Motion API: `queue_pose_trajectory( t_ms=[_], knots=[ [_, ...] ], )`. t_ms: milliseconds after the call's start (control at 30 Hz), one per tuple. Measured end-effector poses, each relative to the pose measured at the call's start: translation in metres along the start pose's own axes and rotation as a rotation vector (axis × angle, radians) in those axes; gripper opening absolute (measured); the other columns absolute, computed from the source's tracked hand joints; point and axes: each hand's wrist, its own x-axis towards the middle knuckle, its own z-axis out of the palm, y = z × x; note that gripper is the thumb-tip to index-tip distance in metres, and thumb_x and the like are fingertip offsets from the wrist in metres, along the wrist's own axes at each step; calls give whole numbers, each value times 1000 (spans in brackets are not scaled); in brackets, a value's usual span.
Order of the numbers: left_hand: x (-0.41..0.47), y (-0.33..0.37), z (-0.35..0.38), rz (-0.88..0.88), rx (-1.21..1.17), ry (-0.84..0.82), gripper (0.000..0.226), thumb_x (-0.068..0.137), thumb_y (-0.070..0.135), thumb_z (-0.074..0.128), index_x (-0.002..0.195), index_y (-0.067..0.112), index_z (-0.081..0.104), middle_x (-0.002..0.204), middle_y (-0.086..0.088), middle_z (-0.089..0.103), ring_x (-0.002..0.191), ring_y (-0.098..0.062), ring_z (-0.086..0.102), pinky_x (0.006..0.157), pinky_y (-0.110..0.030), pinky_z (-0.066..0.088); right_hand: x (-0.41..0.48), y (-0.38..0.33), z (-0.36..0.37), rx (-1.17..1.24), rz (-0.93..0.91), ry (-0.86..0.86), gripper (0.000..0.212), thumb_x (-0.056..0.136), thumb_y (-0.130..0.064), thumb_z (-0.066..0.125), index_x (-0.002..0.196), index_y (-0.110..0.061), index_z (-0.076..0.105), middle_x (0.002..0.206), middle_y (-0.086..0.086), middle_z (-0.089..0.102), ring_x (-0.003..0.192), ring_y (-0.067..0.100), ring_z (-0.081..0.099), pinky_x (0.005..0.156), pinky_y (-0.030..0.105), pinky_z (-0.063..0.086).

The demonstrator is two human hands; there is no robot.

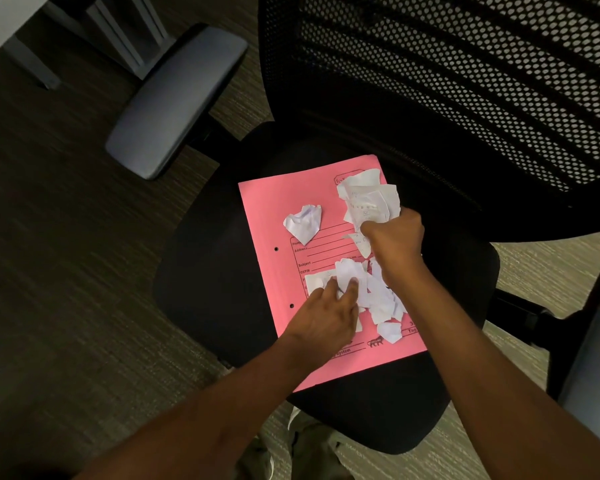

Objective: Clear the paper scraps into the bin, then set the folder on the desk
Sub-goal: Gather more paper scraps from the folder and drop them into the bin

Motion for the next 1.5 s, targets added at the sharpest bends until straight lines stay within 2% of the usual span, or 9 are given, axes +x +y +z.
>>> queue_pose_trajectory(
  t_ms=[167,400,600,700,867,1033,1133,1367,1500],
  knots=[
    [-3,-1,-2,35,19,-10,66,59,28,91,112,-1,65,128,-23,58,108,-40,60,85,-44,54,-3,-1,2,5,8,-1,32,81,-16,72,101,-20,47,99,1,57,96,26,65,80,41,58],
    [-16,-14,1,30,-106,228,59,52,24,94,101,1,69,102,-15,70,92,-26,66,81,-37,57,-8,-13,3,30,12,-14,31,79,-13,73,101,-19,52,102,5,64,90,28,68,76,45,60],
    [-28,-29,-1,8,-252,484,49,59,16,91,98,-2,68,101,-17,70,95,-28,67,90,-35,51,-13,-32,3,15,-85,-45,22,80,-7,69,81,-21,53,78,-4,58,71,18,65,68,40,60],
    [-40,-34,0,8,-289,565,48,63,15,89,99,0,61,102,-18,69,97,-29,65,93,-35,48,-18,-43,3,28,-120,-46,21,78,-4,68,81,-21,56,82,1,62,68,17,65,68,43,60],
    [-53,-41,-2,3,-292,661,41,73,14,81,98,5,49,103,-18,69,99,-29,63,98,-37,46,-26,-58,5,25,-165,-59,26,79,-8,69,101,-13,56,101,6,64,71,16,65,58,30,56],
    [-58,-53,-16,-76,-433,833,7,90,5,60,91,1,54,97,-24,67,96,-27,54,95,-34,43,-48,-74,24,49,-264,-91,19,75,-1,67,91,-9,61,93,11,67,76,22,68,61,31,55],
    [-67,-59,-23,-125,-438,891,11,91,3,60,85,-5,63,97,-25,67,92,-30,57,91,-35,45,-71,-83,44,57,-318,-108,25,74,2,66,72,-21,55,77,1,62,69,15,64,61,29,51],
    [-152,-89,-13,-297,-449,1060,19,91,-4,52,76,-7,63,92,-26,66,79,-36,61,79,-40,49,-157,-86,117,9,-436,-197,23,63,-7,66,85,-14,61,86,10,66,79,31,67,64,36,55],
    [-242,-104,17,-380,-414,1049,18,92,-5,49,79,-8,61,91,-27,64,79,-37,61,79,-42,49,-234,-78,170,9,-492,-280,15,60,-7,62,65,-21,59,68,0,63,68,29,66,57,37,50]
  ],
)
